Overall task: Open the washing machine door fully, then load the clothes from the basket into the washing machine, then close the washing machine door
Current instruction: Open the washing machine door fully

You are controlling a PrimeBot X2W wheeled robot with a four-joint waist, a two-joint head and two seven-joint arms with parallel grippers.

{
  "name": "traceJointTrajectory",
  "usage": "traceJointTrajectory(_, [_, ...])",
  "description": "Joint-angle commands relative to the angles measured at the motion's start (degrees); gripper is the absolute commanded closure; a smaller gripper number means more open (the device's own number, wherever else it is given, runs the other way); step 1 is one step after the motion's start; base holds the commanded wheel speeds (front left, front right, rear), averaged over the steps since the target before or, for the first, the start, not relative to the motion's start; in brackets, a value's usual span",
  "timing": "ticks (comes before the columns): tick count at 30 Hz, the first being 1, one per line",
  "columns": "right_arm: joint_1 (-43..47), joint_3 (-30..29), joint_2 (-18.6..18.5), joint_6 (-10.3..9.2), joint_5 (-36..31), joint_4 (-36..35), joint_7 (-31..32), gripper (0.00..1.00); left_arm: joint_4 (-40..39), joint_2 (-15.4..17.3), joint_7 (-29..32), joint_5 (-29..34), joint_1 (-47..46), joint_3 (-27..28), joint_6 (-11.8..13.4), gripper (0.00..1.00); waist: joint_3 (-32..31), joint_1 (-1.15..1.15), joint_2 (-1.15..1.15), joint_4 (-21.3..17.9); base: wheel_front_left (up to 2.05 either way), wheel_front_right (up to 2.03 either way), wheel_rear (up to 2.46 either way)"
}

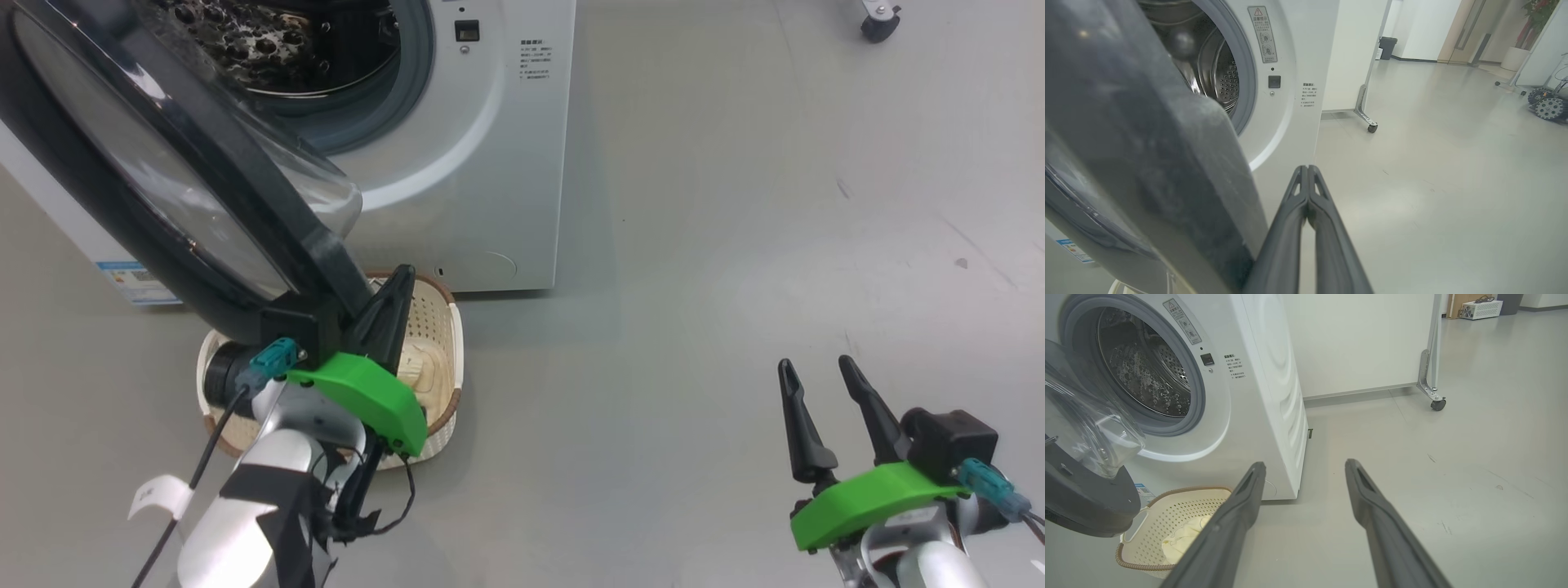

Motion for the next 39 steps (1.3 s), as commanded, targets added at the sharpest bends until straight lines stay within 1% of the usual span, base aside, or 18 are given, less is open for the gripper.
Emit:
traceJointTrajectory(1, [-1.98, 1.36, -0.19, 0.59, 0.53, -1.56, -0.01, 0.00, -0.88, 1.15, -0.73, 0.01, -3.37, 2.47, 0.62, 1.00, -0.06, 0.00, 0.00, -0.05, 0.00, 0.00, 0.00])
traceJointTrajectory(7, [-1.95, 1.46, -0.19, 0.59, 0.40, -1.45, -0.08, 0.00, 1.04, 1.14, -1.31, -0.15, -3.62, 2.55, 1.26, 1.00, -0.18, 0.00, 0.00, 0.31, 0.00, 0.00, 0.00])
traceJointTrajectory(16, [-1.81, 0.73, -0.19, 0.59, 0.57, -1.26, -0.31, 0.00, 0.76, 1.39, -1.52, -0.24, -2.72, 2.73, 2.77, 1.00, -0.20, 0.00, 0.00, 1.61, 0.00, 0.00, 0.00])
traceJointTrajectory(25, [-1.76, 0.04, -0.19, 0.59, 0.23, -1.23, -0.08, 0.00, -1.23, 1.50, -1.74, -0.48, -0.08, 2.55, 4.50, 1.00, -0.27, 0.00, 0.00, 4.57, 0.00, 0.00, 0.00])
traceJointTrajectory(31, [-1.54, -0.33, -0.19, 0.59, -0.14, -1.19, 0.23, 0.00, -2.71, 1.83, -1.99, -0.47, 1.71, 2.11, 5.09, 1.00, -0.82, 0.00, 0.00, 6.83, 0.00, 0.00, 0.00])
traceJointTrajectory(39, [-1.16, -0.73, -0.19, 0.59, -0.52, -1.69, 0.90, 0.00, -4.89, 3.02, -2.17, -0.33, 4.21, 2.21, 6.34, 1.00, -1.38, 0.00, 0.00, 9.93, 0.00, 0.00, 0.00])
